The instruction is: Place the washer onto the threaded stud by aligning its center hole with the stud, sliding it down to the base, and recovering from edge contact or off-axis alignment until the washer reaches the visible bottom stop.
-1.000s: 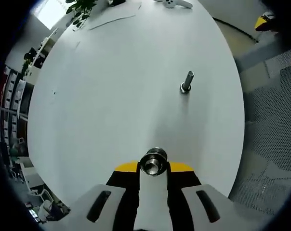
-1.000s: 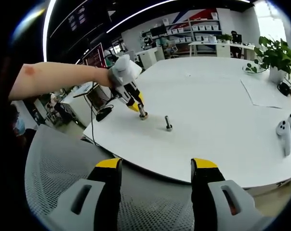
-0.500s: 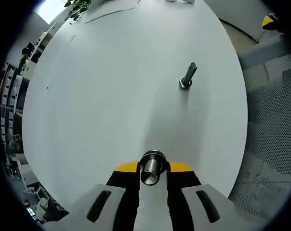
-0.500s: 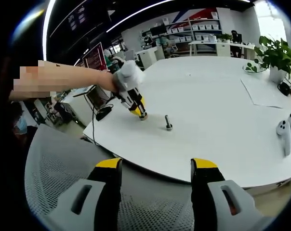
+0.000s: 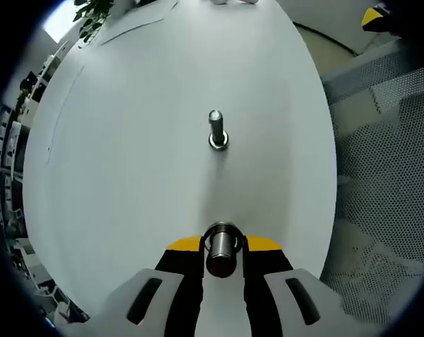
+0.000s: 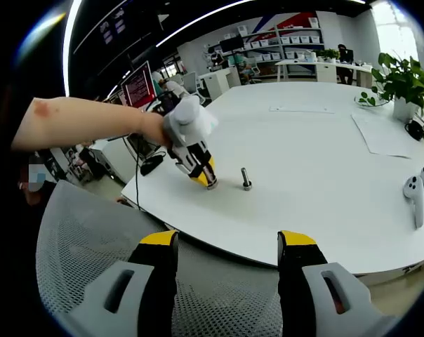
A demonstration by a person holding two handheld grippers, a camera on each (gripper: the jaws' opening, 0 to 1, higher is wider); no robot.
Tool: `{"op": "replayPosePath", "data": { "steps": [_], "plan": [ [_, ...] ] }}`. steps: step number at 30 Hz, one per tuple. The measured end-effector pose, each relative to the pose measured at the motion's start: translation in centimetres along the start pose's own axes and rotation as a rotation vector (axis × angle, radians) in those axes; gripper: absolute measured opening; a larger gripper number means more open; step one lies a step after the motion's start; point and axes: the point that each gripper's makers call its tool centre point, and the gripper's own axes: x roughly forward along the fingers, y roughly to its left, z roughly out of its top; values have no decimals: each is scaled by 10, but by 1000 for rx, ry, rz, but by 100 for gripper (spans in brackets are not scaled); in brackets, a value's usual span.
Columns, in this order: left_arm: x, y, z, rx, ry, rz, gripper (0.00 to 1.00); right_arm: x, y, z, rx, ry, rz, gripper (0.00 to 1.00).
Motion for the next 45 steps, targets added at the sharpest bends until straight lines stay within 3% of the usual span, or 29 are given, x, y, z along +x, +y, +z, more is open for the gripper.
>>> {"op": "replayPosePath", "data": {
  "steps": [5,11,14,15,17,23,26,32,36,39,45],
  "plan": [
    [5,-7,10,29,-3,3,18,0,0,0,-1,1,0,59],
    [4,-5,8,42,-24,17,19,0,0,0,0,1,-2,59],
    [5,-3,-2,44,-5,38,23,0,-1,0,0,0,-4,60],
    [5,4,-5,79,-6,87,29,0,0,0,-1,0,-2,59],
    [6,6,-14,90,12,113,39,0,0,0,-2,-1,-1,59],
    [-11,0,-29,12,-28,116,40,0,2,0,-12,7,11,59],
    [-26,-1,-34,-27,-75,138,40,1,2,-1,-14,10,14,59],
    [-59,0,-51,-197,-211,175,42,1,3,-1,-16,14,16,59],
    [-85,-11,-48,-335,-359,132,41,1,4,-1,-22,17,20,58],
    [-104,-12,-56,-333,-389,187,40,1,4,-1,-28,19,18,57],
    [-150,-16,-72,-414,-505,323,37,1,2,0,-24,13,6,58]
  ]
}}
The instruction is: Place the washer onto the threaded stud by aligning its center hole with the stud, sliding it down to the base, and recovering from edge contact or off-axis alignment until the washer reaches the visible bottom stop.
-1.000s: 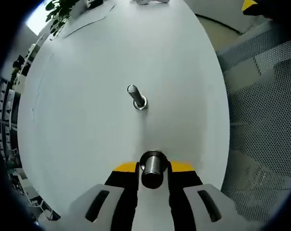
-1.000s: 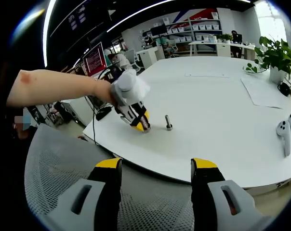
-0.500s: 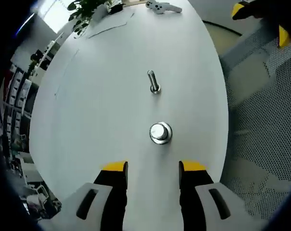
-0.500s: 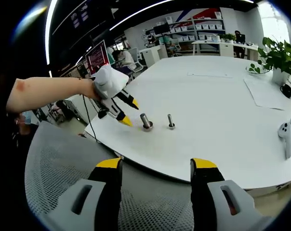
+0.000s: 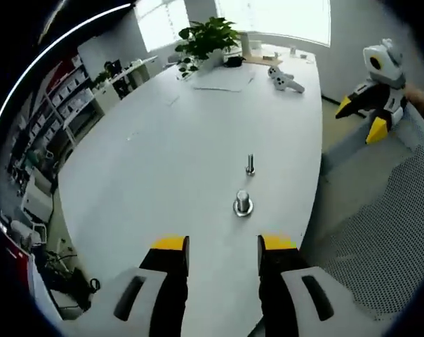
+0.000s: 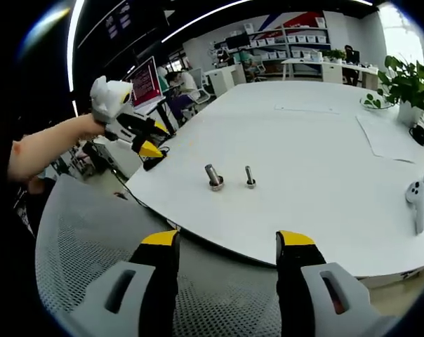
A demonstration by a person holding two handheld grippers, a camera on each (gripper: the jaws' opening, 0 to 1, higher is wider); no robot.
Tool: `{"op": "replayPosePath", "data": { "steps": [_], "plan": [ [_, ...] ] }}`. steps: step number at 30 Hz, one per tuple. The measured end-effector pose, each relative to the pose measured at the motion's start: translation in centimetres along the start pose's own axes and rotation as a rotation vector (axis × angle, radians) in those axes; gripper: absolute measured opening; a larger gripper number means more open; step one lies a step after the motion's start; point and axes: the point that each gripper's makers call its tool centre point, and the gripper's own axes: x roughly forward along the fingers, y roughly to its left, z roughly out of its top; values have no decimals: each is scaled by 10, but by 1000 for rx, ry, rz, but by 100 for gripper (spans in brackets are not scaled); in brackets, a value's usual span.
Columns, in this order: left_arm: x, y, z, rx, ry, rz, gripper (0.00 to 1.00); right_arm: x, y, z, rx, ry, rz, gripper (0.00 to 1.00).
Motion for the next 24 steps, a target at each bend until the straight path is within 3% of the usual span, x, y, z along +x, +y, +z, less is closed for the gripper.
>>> {"op": "replayPosePath", "data": {
  "steps": [3,4,8,11,16,18,22,24],
  "plan": [
    [-24,5,6,-73,-87,65,39,-1,-4,2,1,-14,-23,59],
    [-33,9,11,-113,-142,115,41,-1,-4,3,-1,-15,-24,59],
    [-59,6,16,-223,-244,158,43,0,-2,0,-4,3,-18,59],
    [-76,14,16,-310,-341,236,53,0,-2,-1,-5,12,-16,59],
    [-97,6,0,-453,-411,260,60,0,-1,-4,-5,29,-13,59],
    [-104,1,-6,-470,-424,281,66,0,-1,-5,-3,34,-12,59],
    [-119,-3,-17,-548,-470,310,66,0,-2,-7,1,45,-12,60],
    [-123,-8,-25,-551,-464,341,68,1,-2,-8,1,50,-13,60]
  ]
}}
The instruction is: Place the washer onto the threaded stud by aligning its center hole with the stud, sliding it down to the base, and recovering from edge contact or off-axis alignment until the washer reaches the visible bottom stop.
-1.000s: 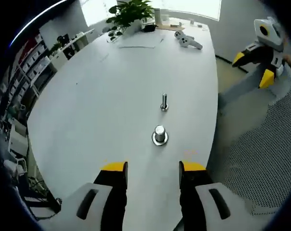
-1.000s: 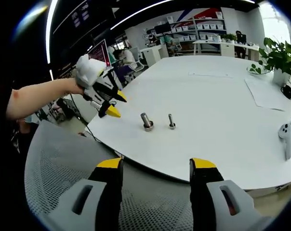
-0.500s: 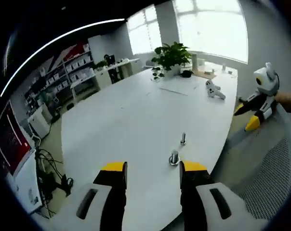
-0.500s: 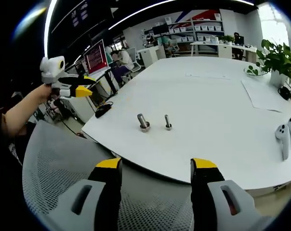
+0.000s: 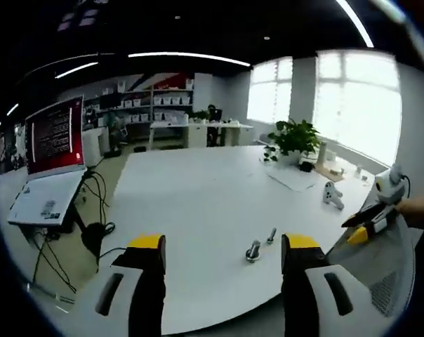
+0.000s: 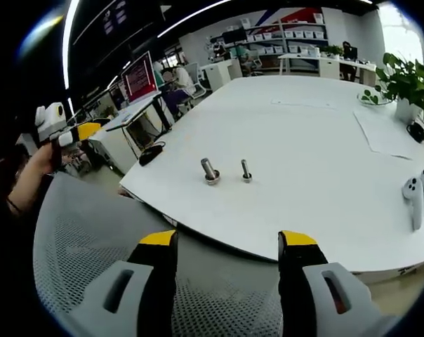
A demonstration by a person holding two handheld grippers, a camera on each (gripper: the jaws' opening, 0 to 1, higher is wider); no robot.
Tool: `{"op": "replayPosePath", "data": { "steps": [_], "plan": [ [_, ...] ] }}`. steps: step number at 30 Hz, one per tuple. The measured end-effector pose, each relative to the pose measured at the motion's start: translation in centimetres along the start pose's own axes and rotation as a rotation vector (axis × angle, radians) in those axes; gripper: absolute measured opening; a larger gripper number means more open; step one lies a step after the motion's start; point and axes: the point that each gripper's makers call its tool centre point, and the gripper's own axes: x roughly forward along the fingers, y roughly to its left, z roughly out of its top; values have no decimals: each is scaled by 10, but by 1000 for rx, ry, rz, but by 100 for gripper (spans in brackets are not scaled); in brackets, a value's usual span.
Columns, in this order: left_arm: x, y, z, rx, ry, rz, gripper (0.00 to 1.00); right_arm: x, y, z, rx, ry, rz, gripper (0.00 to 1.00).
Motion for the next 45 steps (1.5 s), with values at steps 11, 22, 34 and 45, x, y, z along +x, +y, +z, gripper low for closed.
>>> {"op": "replayPosePath", "data": {
  "steps": [11,22,34,45],
  "plan": [
    [-9,-2,-41,-137,-30,57,77,0,-1,-4,5,26,-7,60],
    [-8,0,-58,-129,20,75,56,1,-2,-5,22,26,-4,58],
    [-10,9,-56,-136,0,135,53,0,-1,-1,44,-12,-2,51],
    [-12,9,-55,-121,-3,147,52,-2,0,4,66,-56,-6,49]
  ]
}}
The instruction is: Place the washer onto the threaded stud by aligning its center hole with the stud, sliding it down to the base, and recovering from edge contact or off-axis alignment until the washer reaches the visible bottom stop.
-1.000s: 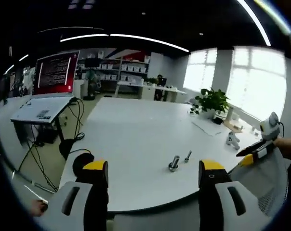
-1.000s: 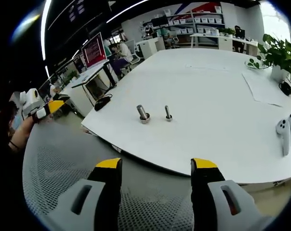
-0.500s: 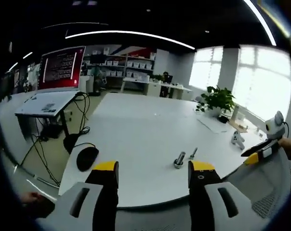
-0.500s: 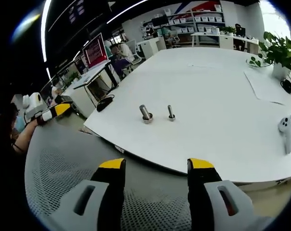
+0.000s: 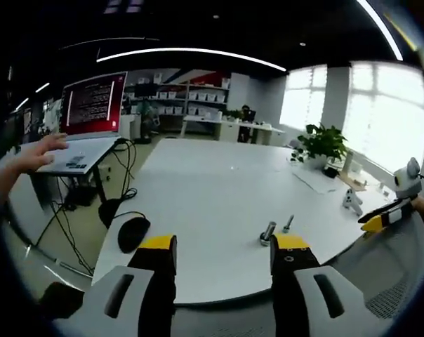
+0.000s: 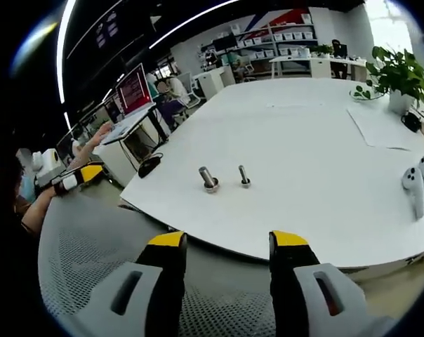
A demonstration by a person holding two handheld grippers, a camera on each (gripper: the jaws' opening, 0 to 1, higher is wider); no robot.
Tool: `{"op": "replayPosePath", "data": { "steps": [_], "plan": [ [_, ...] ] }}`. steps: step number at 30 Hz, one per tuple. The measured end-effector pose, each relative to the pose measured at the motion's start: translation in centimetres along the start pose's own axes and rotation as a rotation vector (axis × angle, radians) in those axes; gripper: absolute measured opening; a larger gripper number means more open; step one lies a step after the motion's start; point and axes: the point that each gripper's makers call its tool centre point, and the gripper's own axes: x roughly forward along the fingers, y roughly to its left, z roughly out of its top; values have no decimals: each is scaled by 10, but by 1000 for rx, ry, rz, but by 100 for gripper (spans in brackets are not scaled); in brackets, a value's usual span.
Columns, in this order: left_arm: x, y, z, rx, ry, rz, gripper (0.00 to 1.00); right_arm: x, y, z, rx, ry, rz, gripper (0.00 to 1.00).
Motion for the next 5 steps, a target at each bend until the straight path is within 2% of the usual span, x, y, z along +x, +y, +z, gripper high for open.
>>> {"op": "replayPosePath", "data": {
  "steps": [5],
  "plan": [
    [0,1,0,7,1,8,52,0,1,0,2,-3,1,49]
  ]
}}
